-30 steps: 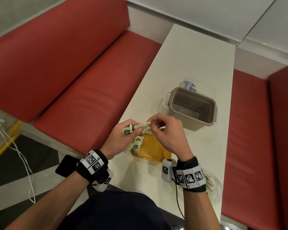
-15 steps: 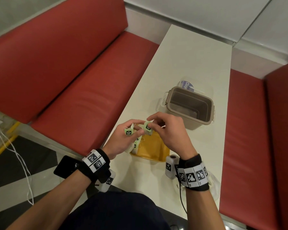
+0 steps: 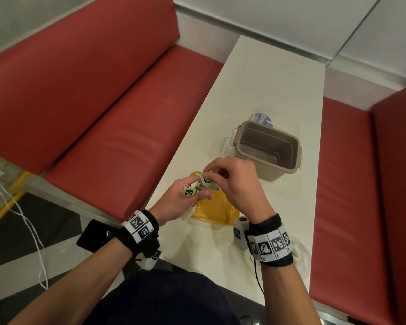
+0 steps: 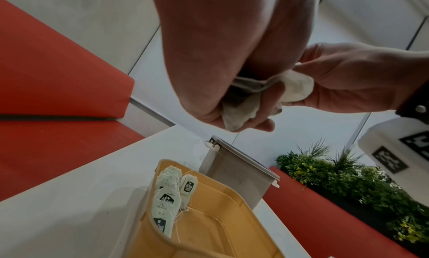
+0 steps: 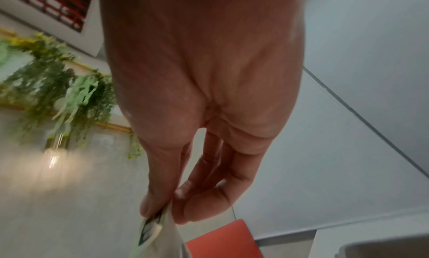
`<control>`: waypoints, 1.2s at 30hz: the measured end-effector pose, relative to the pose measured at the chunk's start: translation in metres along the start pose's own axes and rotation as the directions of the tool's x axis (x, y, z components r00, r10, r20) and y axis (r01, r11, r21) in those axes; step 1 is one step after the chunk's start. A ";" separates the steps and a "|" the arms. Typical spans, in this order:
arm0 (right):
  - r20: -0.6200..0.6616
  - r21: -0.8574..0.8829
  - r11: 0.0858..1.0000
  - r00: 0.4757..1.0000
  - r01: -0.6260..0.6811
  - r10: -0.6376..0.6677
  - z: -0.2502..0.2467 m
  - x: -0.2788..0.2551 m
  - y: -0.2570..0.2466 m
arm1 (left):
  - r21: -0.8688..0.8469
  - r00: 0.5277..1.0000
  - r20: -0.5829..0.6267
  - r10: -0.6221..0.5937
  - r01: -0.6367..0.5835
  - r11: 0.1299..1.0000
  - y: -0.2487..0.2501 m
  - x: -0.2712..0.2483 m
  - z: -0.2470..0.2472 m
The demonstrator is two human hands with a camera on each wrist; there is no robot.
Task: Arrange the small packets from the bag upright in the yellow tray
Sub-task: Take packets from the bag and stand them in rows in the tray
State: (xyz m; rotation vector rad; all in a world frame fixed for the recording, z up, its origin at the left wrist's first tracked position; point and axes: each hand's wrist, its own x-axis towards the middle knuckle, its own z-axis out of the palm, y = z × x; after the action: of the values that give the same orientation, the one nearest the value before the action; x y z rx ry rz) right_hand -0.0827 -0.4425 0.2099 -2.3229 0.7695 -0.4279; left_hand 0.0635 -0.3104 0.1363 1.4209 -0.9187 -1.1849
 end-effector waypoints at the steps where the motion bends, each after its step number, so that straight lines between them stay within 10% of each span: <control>1: -0.007 0.010 1.000 1.000 -0.002 0.002 0.000 0.000 -0.001 | 0.011 1.000 0.011 0.010 -0.010 1.000 0.000 0.000 0.000; 16: 0.042 -0.149 0.980 0.989 -0.131 0.138 0.020 -0.012 0.027 | 0.323 0.999 -0.046 0.021 -0.006 0.946 -0.035 0.009 -0.008; 36: -0.092 -0.257 0.875 0.912 -0.410 0.400 0.117 0.028 0.093 | 0.226 0.934 -0.321 -0.159 0.239 0.944 -0.070 -0.017 -0.041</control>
State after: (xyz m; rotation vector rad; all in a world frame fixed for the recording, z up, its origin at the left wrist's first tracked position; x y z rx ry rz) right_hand -0.0439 -0.4617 0.0647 -2.3132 1.3739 -0.1826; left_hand 0.0959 -0.2721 0.0700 1.8885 -0.7475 -0.9811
